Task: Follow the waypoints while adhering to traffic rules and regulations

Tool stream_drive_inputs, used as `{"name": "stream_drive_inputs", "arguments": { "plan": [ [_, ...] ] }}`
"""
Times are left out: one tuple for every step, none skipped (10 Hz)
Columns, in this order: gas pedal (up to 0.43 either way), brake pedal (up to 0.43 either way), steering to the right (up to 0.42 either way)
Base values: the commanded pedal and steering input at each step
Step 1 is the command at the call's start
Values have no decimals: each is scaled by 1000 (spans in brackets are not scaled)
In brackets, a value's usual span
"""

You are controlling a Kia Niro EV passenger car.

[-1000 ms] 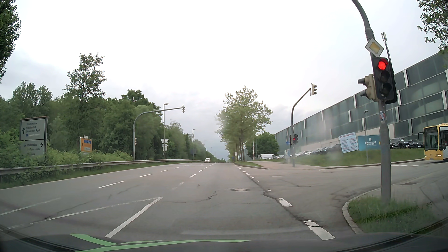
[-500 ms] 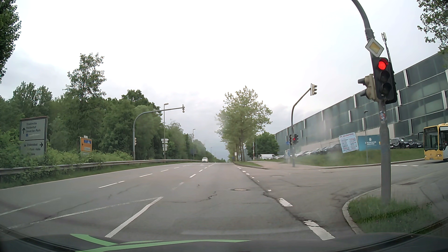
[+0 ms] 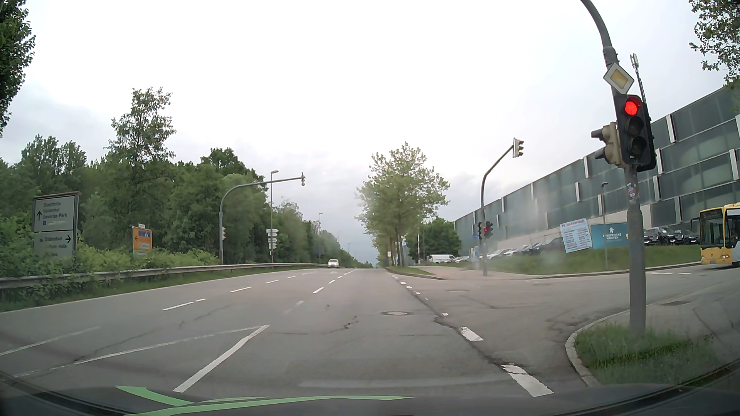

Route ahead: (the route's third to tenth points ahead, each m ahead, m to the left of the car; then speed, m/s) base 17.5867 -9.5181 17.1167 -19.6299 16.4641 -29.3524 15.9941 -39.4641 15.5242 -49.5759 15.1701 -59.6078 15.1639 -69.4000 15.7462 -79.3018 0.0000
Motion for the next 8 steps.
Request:
{"name": "stream_drive_inputs", "arguments": {
  "plan": [
    [0, 360, 3],
    [0, 354, 2],
    [0, 354, 2],
    [0, 354, 2],
    [0, 354, 2],
    [0, 354, 2],
    [0, 354, 3],
    [0, 354, 2]
  ]
}}
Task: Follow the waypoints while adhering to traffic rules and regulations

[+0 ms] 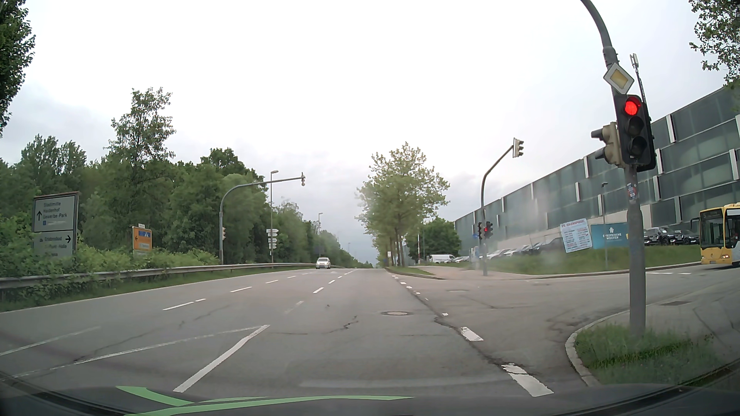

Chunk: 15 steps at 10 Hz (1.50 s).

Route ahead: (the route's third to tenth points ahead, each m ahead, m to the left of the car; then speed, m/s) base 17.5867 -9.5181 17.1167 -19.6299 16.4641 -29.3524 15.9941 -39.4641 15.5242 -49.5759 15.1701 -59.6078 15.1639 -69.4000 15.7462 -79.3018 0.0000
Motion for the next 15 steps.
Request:
{"name": "stream_drive_inputs", "arguments": {
  "plan": [
    [0, 354, 2],
    [0, 354, 2],
    [0, 354, 2],
    [0, 354, 2],
    [0, 354, 2],
    [0, 354, 2],
    [0, 354, 2],
    [0, 354, 2],
    [0, 354, 2],
    [0, 360, 2],
    [0, 354, 2],
    [0, 354, 2],
    [0, 354, 3],
    [0, 354, 2],
    [0, 354, 3]
  ]
}}
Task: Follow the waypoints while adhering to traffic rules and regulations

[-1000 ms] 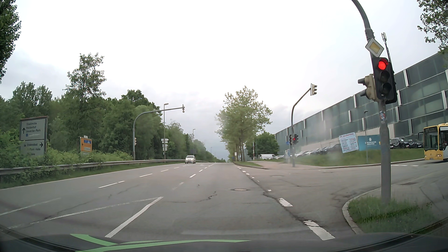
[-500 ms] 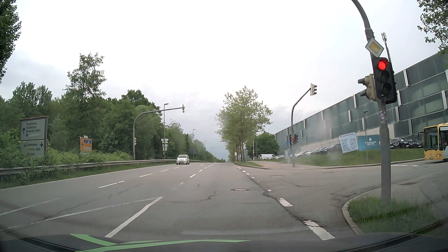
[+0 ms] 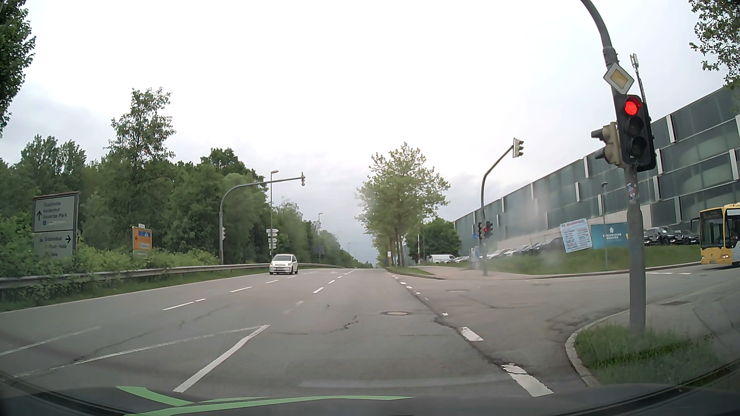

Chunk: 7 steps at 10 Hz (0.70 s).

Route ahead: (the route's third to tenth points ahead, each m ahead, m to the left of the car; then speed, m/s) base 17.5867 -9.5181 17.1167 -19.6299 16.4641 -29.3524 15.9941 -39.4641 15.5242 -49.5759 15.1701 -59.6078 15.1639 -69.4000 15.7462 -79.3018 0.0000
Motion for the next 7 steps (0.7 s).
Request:
{"name": "stream_drive_inputs", "arguments": {
  "plan": [
    [0, 354, 2],
    [0, 354, 2],
    [0, 354, 2],
    [0, 354, 2],
    [0, 354, 2],
    [0, 354, 3],
    [0, 354, 2]
  ]
}}
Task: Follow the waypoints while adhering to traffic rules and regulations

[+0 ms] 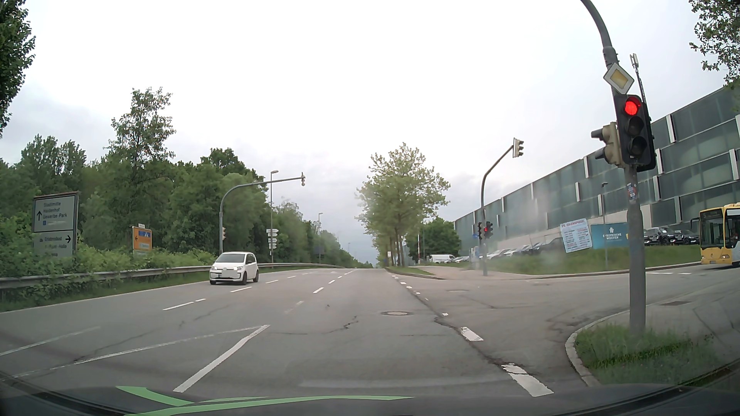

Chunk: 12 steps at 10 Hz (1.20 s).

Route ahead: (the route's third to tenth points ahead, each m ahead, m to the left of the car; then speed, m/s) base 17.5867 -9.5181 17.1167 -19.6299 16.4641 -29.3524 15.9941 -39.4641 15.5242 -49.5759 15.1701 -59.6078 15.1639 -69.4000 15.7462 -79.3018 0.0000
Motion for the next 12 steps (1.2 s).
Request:
{"name": "stream_drive_inputs", "arguments": {
  "plan": [
    [0, 354, 2],
    [0, 354, 2],
    [0, 354, 2],
    [0, 354, 2],
    [0, 354, 2],
    [0, 354, 2],
    [0, 354, 2],
    [0, 354, 2],
    [0, 354, 3],
    [0, 354, 3],
    [0, 354, 3],
    [0, 354, 2]
  ]
}}
